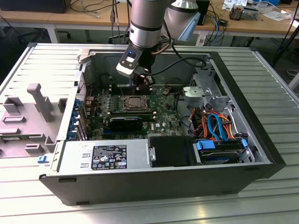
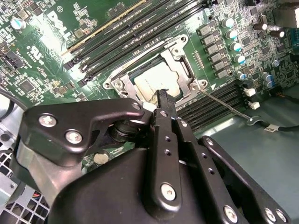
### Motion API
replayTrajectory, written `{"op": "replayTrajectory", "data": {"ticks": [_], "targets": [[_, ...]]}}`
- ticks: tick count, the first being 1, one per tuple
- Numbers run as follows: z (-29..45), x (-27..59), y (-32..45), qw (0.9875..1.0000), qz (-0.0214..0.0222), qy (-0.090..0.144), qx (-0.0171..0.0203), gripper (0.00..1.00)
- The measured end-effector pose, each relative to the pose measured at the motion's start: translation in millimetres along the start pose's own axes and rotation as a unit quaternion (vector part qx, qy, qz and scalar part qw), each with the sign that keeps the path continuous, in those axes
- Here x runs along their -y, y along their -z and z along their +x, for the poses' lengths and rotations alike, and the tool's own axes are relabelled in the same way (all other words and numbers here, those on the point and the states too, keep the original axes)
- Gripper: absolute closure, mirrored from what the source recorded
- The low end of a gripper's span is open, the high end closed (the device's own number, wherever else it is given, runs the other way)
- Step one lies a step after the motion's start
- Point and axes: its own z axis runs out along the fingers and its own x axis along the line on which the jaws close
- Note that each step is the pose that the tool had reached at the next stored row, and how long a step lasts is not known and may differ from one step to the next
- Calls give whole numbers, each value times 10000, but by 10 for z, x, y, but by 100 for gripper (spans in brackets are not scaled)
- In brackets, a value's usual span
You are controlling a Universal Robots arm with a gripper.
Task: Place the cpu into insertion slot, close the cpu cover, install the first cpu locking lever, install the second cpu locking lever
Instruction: 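Install the first cpu locking lever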
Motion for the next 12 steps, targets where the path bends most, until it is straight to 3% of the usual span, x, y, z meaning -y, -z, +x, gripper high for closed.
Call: {"op": "replayTrajectory", "data": {"ticks": [12], "targets": [[0, 0, 0, 9998, 8, 199, 16, 89]]}}
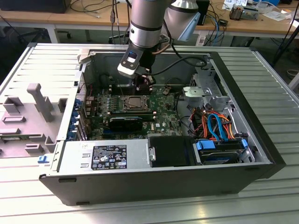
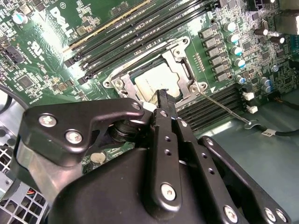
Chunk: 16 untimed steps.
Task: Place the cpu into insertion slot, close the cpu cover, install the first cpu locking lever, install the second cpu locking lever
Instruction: 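Install the first cpu locking lever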
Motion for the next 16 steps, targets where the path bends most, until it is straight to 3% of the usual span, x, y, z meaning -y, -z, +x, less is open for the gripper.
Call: {"op": "replayTrajectory", "data": {"ticks": [16], "targets": [[0, 0, 0, 9996, 12, 275, 22, 89]]}}
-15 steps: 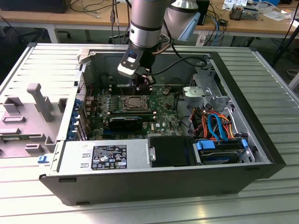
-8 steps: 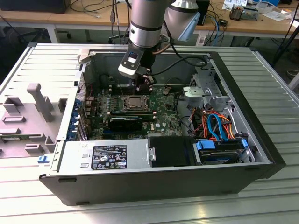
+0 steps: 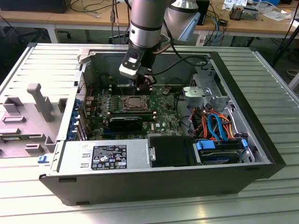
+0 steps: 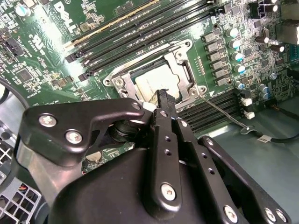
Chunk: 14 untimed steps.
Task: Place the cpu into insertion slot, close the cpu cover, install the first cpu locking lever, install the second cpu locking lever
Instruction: 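Install the first cpu locking lever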
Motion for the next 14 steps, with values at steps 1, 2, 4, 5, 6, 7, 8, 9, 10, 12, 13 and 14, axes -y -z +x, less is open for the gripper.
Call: {"op": "replayTrajectory", "data": {"ticks": [1, 2, 4, 5, 6, 7, 8, 9, 10, 12, 13, 14], "targets": [[0, 0, 0, 10000, 3, 64, 5, 89], [0, 0, 0, 10000, 4, 85, 7, 89], [0, 0, 0, 9999, 5, 108, 9, 89], [0, 0, 0, 9999, 5, 116, 9, 89], [0, 0, 0, 9999, 5, 128, 10, 89], [0, 0, 0, 9999, 6, 135, 10, 89], [0, 0, 0, 9999, 6, 148, 12, 89], [0, 0, 0, 9999, 7, 165, 13, 89], [0, 0, 0, 9998, 8, 181, 14, 89], [0, 0, 0, 9998, 9, 210, 17, 89], [0, 0, 0, 9997, 10, 223, 18, 89], [0, 0, 0, 9997, 10, 238, 18, 89]]}}
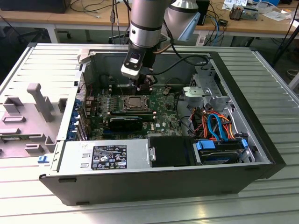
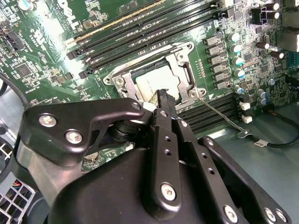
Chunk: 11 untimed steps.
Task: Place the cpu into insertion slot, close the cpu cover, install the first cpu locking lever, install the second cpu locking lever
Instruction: 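Install the first cpu locking lever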
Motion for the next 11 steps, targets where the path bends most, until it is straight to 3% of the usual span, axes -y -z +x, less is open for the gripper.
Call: {"op": "replayTrajectory", "data": {"ticks": [11], "targets": [[0, 0, 0, 9999, 5, 119, 9, 89]]}}
